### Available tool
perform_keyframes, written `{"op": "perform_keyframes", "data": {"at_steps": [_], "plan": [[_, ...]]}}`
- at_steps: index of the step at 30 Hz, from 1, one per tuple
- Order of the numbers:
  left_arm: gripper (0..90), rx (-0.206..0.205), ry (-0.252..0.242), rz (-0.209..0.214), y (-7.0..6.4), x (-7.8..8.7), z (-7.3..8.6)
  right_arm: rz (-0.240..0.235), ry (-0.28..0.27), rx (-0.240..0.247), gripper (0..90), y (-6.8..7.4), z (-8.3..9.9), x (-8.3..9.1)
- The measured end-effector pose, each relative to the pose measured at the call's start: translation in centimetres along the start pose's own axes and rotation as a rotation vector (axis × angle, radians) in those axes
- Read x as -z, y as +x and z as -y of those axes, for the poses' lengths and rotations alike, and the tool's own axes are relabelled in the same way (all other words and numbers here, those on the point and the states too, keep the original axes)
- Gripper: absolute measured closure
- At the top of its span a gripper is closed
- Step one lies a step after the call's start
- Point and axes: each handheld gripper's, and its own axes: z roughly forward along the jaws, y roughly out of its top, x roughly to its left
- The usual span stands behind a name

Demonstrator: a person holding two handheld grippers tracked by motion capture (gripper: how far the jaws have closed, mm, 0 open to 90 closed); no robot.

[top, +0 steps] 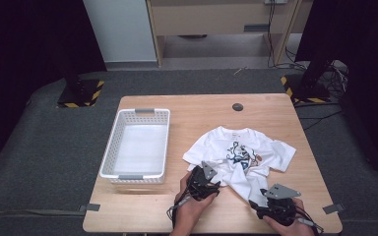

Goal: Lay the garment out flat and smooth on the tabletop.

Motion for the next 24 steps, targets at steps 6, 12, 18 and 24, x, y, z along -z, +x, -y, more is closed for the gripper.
{"op": "perform_keyframes", "data": {"at_steps": [6,12,18,24], "plan": [[43.2,-0.027,0.008,0.021,-0.5,-0.5,-0.5,0.013,0.023,0.026,46.7,0.4,0.5,-0.6],[47.7,-0.012,0.009,0.043,0.3,-0.6,-0.5,0.007,0.01,0.018,62.2,-0.4,0.7,-0.6],[53.0,0.006,0.007,0.05,1.0,-1.0,-0.4,-0.007,-0.001,0.016,75.3,-1.0,0.6,-0.8],[63.9,-0.022,-0.014,0.035,1.3,-1.3,-0.5,-0.028,-0.018,0.01,85.1,-2.1,0.5,-1.2]]}}
